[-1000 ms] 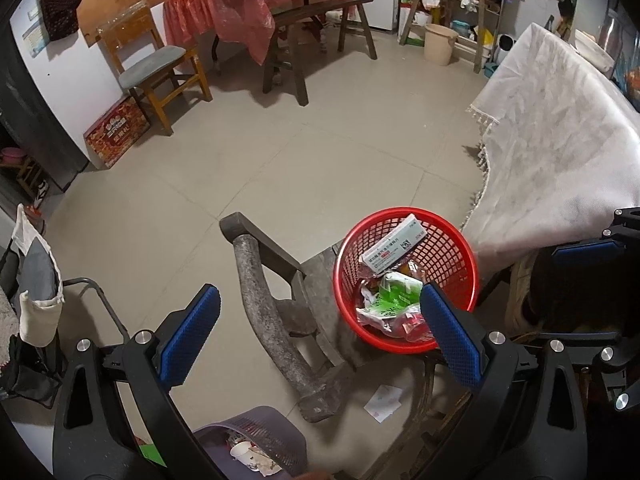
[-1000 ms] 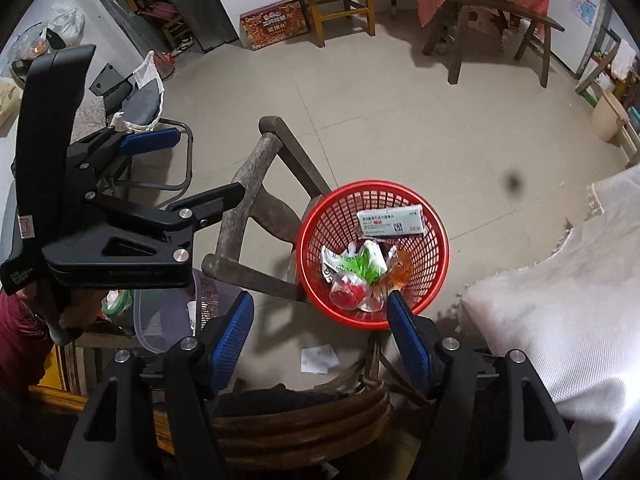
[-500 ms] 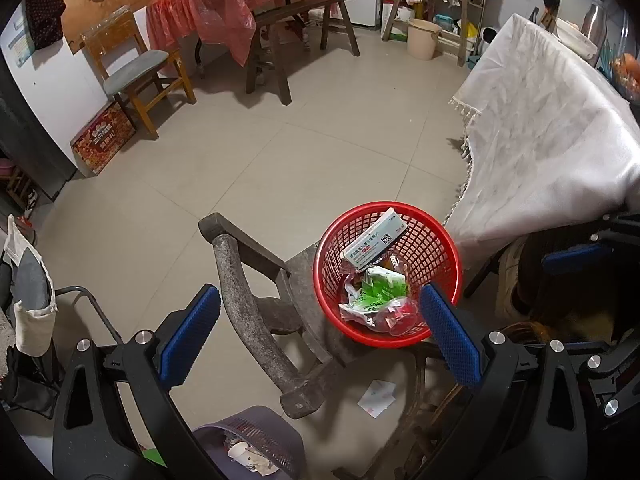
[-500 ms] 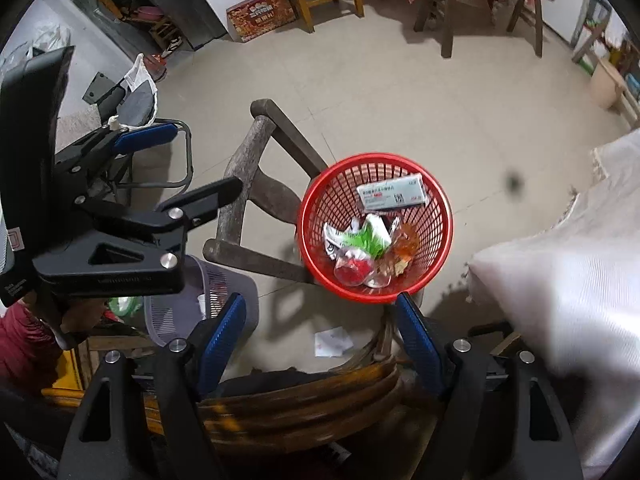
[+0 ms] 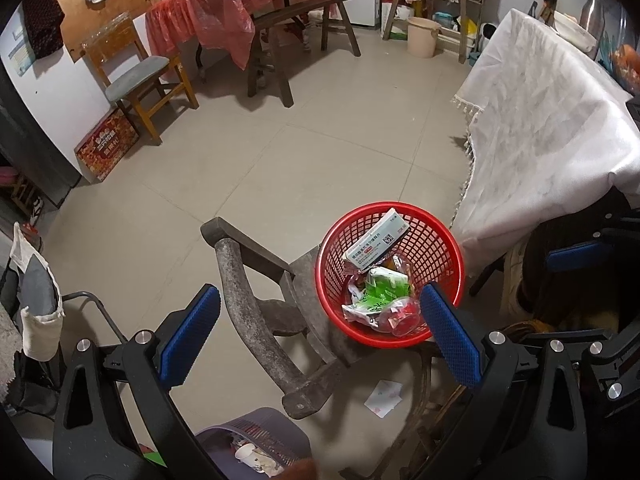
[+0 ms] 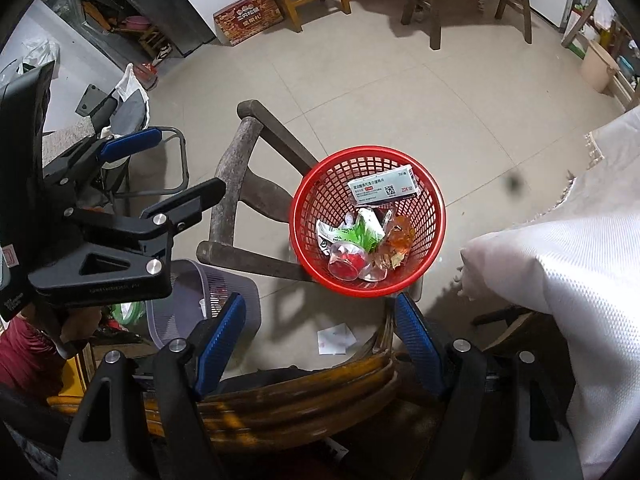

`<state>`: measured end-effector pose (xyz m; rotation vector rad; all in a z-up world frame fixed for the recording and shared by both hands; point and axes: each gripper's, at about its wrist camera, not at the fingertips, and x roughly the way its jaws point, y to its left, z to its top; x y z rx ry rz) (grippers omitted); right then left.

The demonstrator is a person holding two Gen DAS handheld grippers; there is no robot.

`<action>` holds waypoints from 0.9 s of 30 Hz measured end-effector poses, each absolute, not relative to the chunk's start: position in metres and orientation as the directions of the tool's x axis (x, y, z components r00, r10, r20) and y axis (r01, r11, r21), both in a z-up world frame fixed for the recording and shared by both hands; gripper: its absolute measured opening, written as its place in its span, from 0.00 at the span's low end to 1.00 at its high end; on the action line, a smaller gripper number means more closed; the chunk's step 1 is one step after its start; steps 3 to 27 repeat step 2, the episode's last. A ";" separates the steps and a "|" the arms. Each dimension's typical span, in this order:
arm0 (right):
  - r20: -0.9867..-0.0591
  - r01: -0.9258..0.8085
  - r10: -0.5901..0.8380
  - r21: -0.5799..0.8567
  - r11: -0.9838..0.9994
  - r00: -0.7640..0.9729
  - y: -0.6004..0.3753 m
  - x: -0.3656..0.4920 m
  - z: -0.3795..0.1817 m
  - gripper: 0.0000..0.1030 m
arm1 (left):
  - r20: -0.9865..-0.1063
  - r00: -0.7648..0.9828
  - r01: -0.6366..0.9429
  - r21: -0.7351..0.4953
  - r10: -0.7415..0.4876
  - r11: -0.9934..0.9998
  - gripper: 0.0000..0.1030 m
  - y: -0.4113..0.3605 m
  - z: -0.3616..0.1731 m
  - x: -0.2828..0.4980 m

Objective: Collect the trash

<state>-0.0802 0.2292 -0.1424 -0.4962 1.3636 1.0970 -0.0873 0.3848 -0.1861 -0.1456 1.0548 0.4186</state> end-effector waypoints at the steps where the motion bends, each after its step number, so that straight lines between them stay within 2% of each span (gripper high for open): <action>1: -0.931 -0.839 0.330 0.299 0.455 -0.152 0.229 -0.080 -0.142 0.73 | -0.868 0.422 -0.405 0.077 0.262 0.911 0.93 0.386 -0.186 -0.088; 27: -0.931 -0.839 0.331 0.299 0.455 -0.153 0.229 -0.080 -0.142 0.73 | -0.869 0.421 -0.408 0.076 0.261 0.910 0.93 0.386 -0.187 -0.088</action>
